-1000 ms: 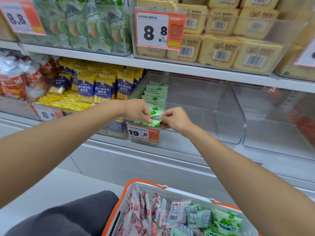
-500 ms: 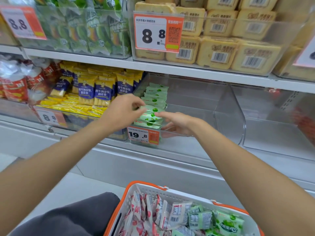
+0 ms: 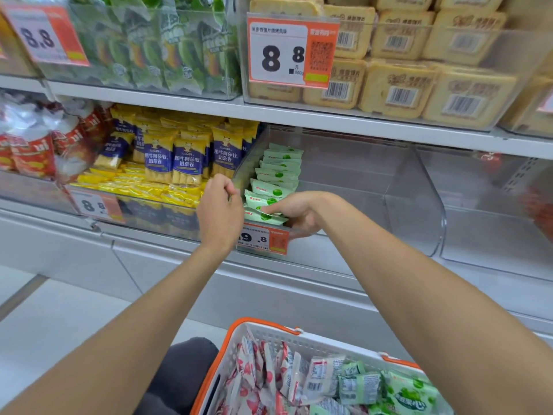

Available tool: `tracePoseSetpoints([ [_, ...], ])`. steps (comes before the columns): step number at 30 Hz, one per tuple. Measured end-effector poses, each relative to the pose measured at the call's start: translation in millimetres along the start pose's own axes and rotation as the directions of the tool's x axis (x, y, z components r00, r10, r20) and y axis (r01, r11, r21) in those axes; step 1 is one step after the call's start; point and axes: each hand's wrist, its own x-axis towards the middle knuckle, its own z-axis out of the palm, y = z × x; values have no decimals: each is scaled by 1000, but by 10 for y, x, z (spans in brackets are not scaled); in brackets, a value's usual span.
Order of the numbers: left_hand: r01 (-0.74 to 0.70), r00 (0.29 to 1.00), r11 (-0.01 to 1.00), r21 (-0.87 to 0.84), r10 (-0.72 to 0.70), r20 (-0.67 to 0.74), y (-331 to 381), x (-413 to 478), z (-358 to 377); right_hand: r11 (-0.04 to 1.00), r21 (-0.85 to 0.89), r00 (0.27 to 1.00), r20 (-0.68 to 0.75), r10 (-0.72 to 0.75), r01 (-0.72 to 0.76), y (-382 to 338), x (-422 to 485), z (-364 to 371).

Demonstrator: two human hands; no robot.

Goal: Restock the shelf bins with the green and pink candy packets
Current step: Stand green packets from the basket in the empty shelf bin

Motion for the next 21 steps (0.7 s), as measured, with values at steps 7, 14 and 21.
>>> tracePoseSetpoints([
  [7,-4,1000,1000,5,4,12,-24,-1,-4,978,202,991,-133,-24,51,28,158,-71],
  [14,7,999,998,59,-4,-43,3,-35,48,956,263,990,-89,-108,128,-40,90,69],
  [21,32,998,996,78,-27,-61,20,-38,68,986,107,983,-146,-109,125,142,-59,-275],
])
